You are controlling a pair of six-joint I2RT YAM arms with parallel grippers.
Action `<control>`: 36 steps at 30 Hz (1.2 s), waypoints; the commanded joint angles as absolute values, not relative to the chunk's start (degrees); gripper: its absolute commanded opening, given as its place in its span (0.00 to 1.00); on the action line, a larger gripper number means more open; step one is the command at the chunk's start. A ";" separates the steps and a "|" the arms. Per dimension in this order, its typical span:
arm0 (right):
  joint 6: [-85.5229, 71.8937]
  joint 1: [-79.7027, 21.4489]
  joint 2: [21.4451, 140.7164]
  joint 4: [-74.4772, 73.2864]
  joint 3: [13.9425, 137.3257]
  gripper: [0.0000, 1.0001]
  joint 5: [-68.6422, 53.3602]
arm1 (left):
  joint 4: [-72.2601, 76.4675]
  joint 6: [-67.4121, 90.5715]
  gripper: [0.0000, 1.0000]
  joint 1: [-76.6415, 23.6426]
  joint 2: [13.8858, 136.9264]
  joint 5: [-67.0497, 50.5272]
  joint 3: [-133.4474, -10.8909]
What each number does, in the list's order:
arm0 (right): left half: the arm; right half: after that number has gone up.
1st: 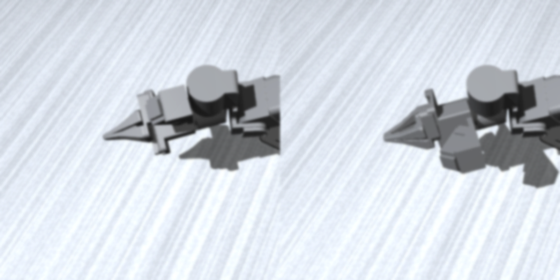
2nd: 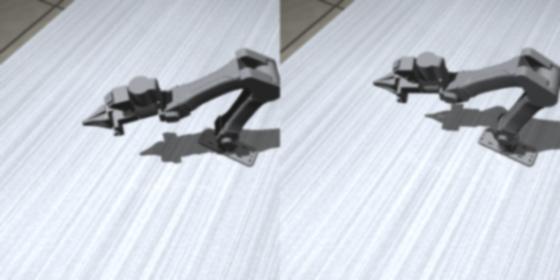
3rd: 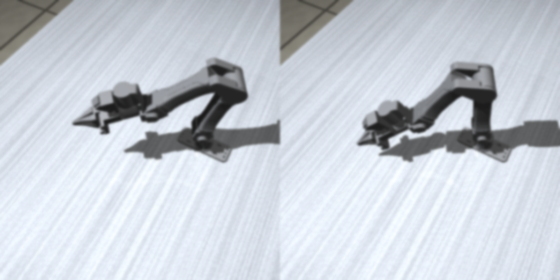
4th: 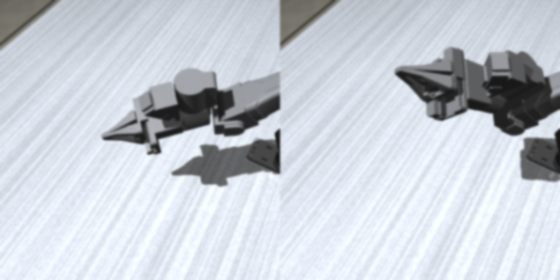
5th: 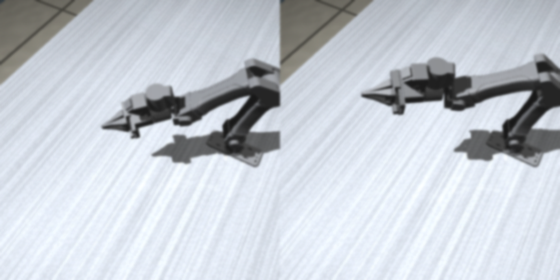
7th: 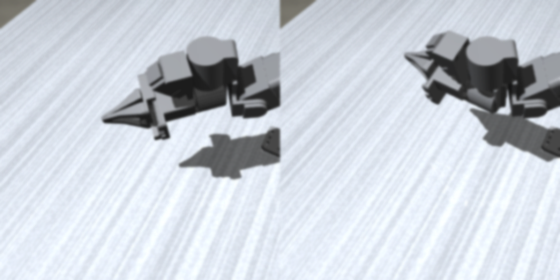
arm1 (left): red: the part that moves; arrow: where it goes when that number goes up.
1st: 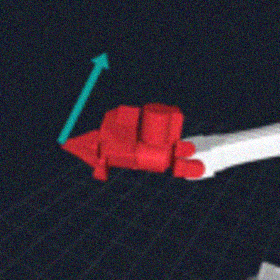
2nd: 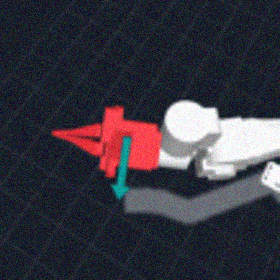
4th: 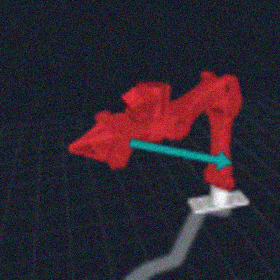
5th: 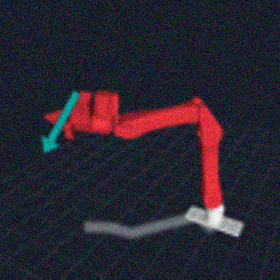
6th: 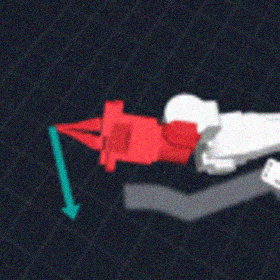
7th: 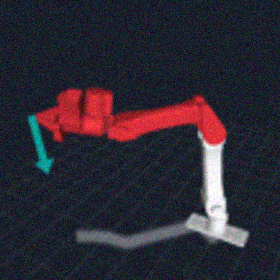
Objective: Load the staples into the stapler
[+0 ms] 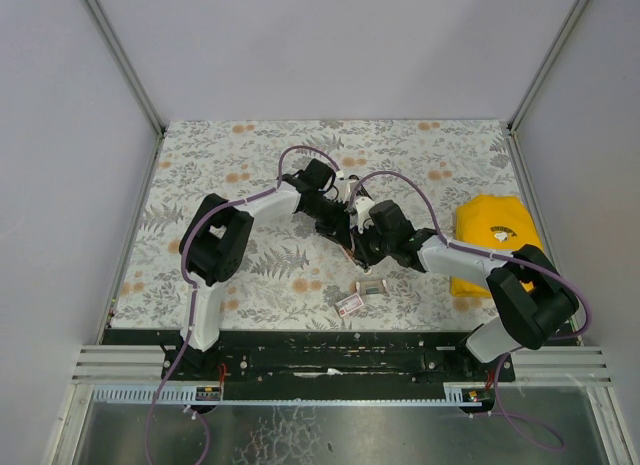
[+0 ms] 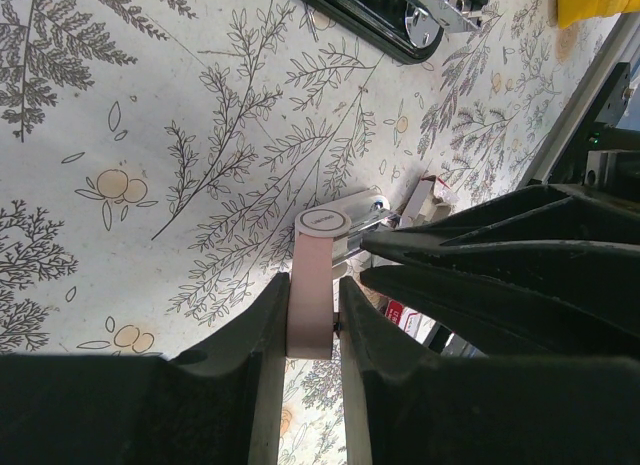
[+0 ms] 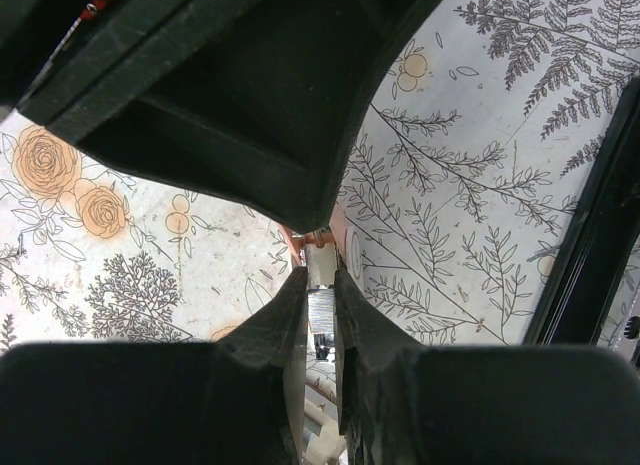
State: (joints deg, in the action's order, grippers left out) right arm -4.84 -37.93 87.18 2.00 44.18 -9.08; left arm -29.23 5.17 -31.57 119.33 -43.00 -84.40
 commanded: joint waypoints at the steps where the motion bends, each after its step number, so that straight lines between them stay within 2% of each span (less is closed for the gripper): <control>1: -4.57 -38.58 87.40 2.66 46.01 0.17 -10.82 | -31.53 3.78 0.00 -32.17 119.99 -42.61 -85.78; 17: -4.28 -38.58 89.12 3.07 45.70 0.17 -8.83 | -31.52 3.80 0.00 -32.17 120.14 -42.68 -85.78; 36: -3.30 -38.58 85.92 1.74 46.37 0.17 -9.67 | -31.60 3.69 0.00 -32.17 120.23 -42.77 -85.77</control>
